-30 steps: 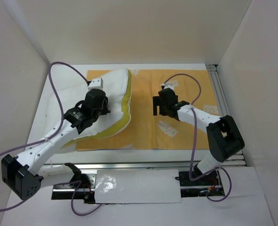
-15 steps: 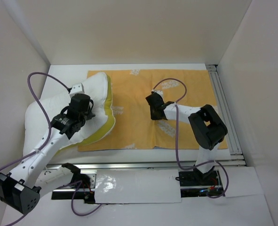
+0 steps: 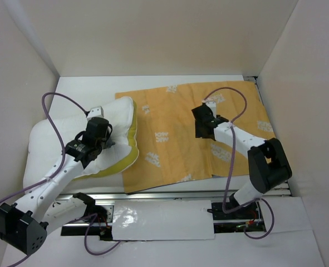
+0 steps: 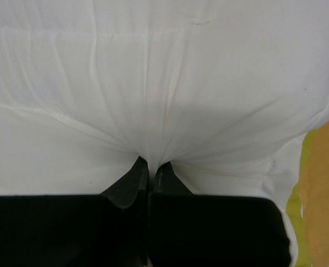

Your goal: Put the pillow into the pillowcase

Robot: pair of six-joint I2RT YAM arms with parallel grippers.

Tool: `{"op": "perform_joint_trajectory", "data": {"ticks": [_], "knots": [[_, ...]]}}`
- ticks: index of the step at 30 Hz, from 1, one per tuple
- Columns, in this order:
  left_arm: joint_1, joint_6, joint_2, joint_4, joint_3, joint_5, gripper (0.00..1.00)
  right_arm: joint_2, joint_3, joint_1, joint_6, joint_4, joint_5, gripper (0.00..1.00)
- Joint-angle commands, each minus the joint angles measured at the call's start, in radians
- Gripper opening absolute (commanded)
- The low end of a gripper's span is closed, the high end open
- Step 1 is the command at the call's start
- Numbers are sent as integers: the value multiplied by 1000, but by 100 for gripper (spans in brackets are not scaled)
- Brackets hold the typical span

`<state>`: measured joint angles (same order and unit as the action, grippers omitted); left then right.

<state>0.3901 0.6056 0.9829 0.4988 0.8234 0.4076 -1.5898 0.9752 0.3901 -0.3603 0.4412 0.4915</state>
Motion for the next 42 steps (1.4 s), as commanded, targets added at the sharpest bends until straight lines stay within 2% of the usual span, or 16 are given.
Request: {"op": "perform_joint_trajectory", "data": {"ticks": [1, 6, 7, 10, 12, 17, 24, 32, 36, 42], "knots": [[0, -7, -6, -92, -1, 27, 0, 82, 89, 137, 72, 7, 6, 69], [0, 17, -6, -118, -52, 14, 0, 12, 146, 295, 136, -100, -175, 74], [0, 26, -6, -134, -65, -21, 0, -11, 166, 346, 145, -119, -176, 74], [0, 28, -6, -229, -148, -119, 0, -113, 229, 391, 155, -165, -176, 75], [10, 28, 9, -249, -174, -159, 0, -176, 256, 400, 155, -177, -209, 75], [49, 68, 71, -261, -231, -129, 0, -263, 279, 427, 155, -245, -298, 75], [99, 118, 135, -260, -251, -82, 0, -347, 312, 446, 164, -234, -277, 78], [99, 137, 102, -206, -251, -23, 0, -368, 303, 426, 107, -204, -197, 80], [99, 137, 102, -187, -260, -1, 0, -368, 272, 389, 75, -182, -151, 76], [90, 155, 163, -172, -260, 13, 0, -320, 250, 356, 57, -173, -139, 60]]}}
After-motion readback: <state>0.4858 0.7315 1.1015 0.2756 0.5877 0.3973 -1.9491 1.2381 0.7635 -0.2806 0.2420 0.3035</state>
